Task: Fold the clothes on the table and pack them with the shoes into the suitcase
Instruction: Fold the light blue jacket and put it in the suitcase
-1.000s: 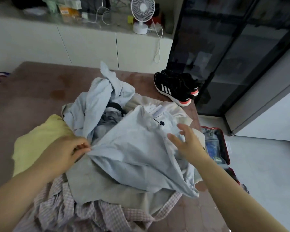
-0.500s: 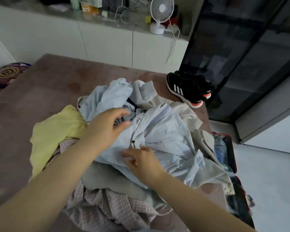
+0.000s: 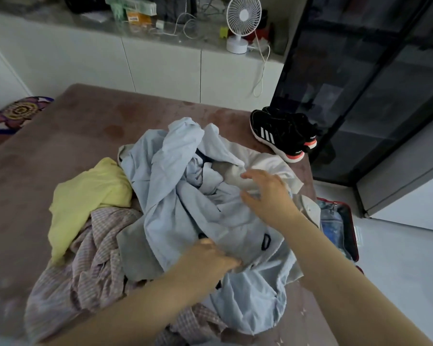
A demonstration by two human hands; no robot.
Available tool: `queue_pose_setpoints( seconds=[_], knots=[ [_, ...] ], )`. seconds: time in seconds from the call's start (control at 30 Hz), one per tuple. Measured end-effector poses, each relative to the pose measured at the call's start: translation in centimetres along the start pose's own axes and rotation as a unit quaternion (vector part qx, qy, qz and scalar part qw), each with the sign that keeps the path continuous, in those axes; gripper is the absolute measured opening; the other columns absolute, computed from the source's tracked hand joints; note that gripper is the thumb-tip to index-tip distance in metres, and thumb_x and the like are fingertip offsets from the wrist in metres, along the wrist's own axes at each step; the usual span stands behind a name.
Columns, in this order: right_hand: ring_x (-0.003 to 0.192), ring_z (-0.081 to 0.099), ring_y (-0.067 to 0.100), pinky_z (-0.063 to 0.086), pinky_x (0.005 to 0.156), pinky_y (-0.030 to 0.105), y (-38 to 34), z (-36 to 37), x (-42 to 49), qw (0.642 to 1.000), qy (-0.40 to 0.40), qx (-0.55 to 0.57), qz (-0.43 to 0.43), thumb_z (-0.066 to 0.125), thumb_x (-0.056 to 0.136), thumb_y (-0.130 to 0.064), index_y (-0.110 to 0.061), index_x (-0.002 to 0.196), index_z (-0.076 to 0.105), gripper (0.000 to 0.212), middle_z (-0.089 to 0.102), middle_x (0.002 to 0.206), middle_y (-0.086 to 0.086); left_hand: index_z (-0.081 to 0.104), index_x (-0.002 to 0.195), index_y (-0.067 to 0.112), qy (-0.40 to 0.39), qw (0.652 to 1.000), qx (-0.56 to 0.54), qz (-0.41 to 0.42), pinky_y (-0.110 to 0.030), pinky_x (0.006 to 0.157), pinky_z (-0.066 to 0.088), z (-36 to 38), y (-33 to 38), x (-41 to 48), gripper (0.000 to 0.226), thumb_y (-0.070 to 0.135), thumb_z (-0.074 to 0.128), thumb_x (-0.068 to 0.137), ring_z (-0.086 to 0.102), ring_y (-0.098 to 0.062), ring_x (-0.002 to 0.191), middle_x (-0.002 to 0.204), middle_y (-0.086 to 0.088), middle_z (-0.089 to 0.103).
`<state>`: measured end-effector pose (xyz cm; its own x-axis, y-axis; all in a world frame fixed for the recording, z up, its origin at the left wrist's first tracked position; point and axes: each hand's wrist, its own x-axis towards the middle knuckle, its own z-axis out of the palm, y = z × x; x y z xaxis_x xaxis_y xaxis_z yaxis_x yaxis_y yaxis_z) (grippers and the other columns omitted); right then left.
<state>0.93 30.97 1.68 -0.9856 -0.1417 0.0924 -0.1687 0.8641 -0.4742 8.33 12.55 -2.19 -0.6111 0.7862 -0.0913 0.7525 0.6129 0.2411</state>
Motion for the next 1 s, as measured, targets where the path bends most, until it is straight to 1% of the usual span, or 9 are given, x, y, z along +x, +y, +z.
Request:
queue_pose_setpoints(
  seconds=[0.07,0.13,0.23,0.33,0.43,0.53,0.67,0.83,1.0],
  knots=[
    [0.127,0.043,0.024,0.011,0.115,0.043,0.9,1.0,-0.1,0.979,-0.141,-0.14,0.051,0.051,0.089,-0.042,-0.022,0.135,0.039,0.052,0.052,0.133,0.002,0.066,0.093,0.029,-0.026,0.998,-0.045,-0.038,-0.016,0.069,0.036,-0.7,-0.8,-0.6,0.017,0.038,0.057,0.082,0.06,-0.01,0.068,0.073,0.008,0.066],
    [0.126,0.045,0.021,0.007,0.115,0.042,1.5,1.8,-1.4,0.962,-0.2,-0.174,0.061,0.051,0.088,-0.047,-0.023,0.136,0.037,0.055,0.054,0.131,0.002,0.061,0.109,0.03,0.0,0.99,-0.101,-0.094,-0.022,0.079,0.043,-2.0,-2.0,-1.3,0.043,0.059,0.041,0.084,0.061,-0.01,0.087,0.097,0.008,0.069],
    [0.101,0.062,0.02,0.016,0.115,0.04,0.9,2.6,-4.1,0.977,-0.141,-0.161,-0.014,0.064,0.079,-0.029,-0.021,0.112,0.06,0.034,0.068,0.102,0.002,0.062,0.113,0.03,0.142,0.972,-0.118,-0.146,-0.024,0.078,0.044,-4.8,-4.1,-0.7,0.046,0.06,0.039,0.085,0.059,-0.006,0.077,0.103,0.01,0.068],
    [0.054,0.061,0.011,0.043,0.099,0.043,0.1,4.1,-7.5,0.969,-0.1,-0.198,-0.109,0.081,0.035,-0.022,-0.03,0.063,0.065,0.033,0.057,0.051,-0.01,0.061,0.118,0.015,0.25,0.934,-0.096,-0.236,-0.033,0.086,0.043,-5.6,-8.2,1.9,0.034,0.032,0.058,0.089,0.062,-0.023,0.092,0.117,-0.004,0.063],
    [0.043,0.053,0.007,0.037,0.093,0.038,-0.8,5.7,-10.0,0.95,-0.108,-0.23,-0.181,0.08,0.026,-0.025,-0.029,0.049,0.059,0.032,0.048,0.04,-0.011,0.04,0.137,0.014,0.181,0.926,-0.022,-0.331,-0.04,0.104,0.027,-5.4,-12.0,4.6,0.059,0.034,0.061,0.086,0.04,-0.033,0.127,0.144,-0.013,0.037],
    [0.037,0.048,0.003,0.05,0.093,0.034,-1.4,6.0,-10.0,0.947,-0.115,-0.236,-0.187,0.077,0.041,-0.042,-0.028,0.044,0.05,0.03,0.041,0.035,-0.012,0.019,0.145,0.02,0.133,0.907,0.028,-0.399,-0.044,0.105,0.026,-5.5,-14.2,5.5,0.077,0.037,0.063,0.084,0.034,-0.039,0.13,0.148,-0.02,0.025],
    [0.067,0.06,0.006,0.012,0.11,0.022,-2.7,4.0,-5.7,0.983,-0.14,-0.097,-0.063,0.026,0.078,-0.066,-0.024,0.067,0.058,0.054,0.061,0.063,-0.008,0.047,0.129,0.017,0.197,0.89,-0.03,-0.41,-0.038,0.081,0.042,-6.4,-17.0,4.5,0.042,0.023,0.057,0.089,0.058,-0.036,0.095,0.104,-0.014,0.065],
    [0.098,0.061,0.025,0.044,0.091,0.033,-2.4,3.4,3.1,0.995,-0.084,-0.036,0.031,0.049,0.092,-0.034,-0.013,0.114,0.06,0.032,0.067,0.107,0.006,0.059,0.114,0.005,0.338,0.823,-0.177,-0.42,-0.035,0.079,0.044,-8.7,-19.1,-0.1,0.032,0.015,0.065,0.084,0.061,-0.034,0.098,0.105,-0.017,0.066],
    [0.117,0.052,0.03,0.039,0.094,0.037,-3.8,7.2,8.4,0.975,-0.163,-0.049,0.144,0.054,0.091,-0.033,-0.017,0.141,0.032,0.057,0.054,0.128,0.009,0.053,0.113,0.0,0.238,0.814,-0.16,-0.506,-0.039,0.072,0.04,-7.2,-22.2,-6.0,0.036,0.015,0.066,0.083,0.057,-0.039,0.096,0.096,-0.023,0.061]
  ],
)
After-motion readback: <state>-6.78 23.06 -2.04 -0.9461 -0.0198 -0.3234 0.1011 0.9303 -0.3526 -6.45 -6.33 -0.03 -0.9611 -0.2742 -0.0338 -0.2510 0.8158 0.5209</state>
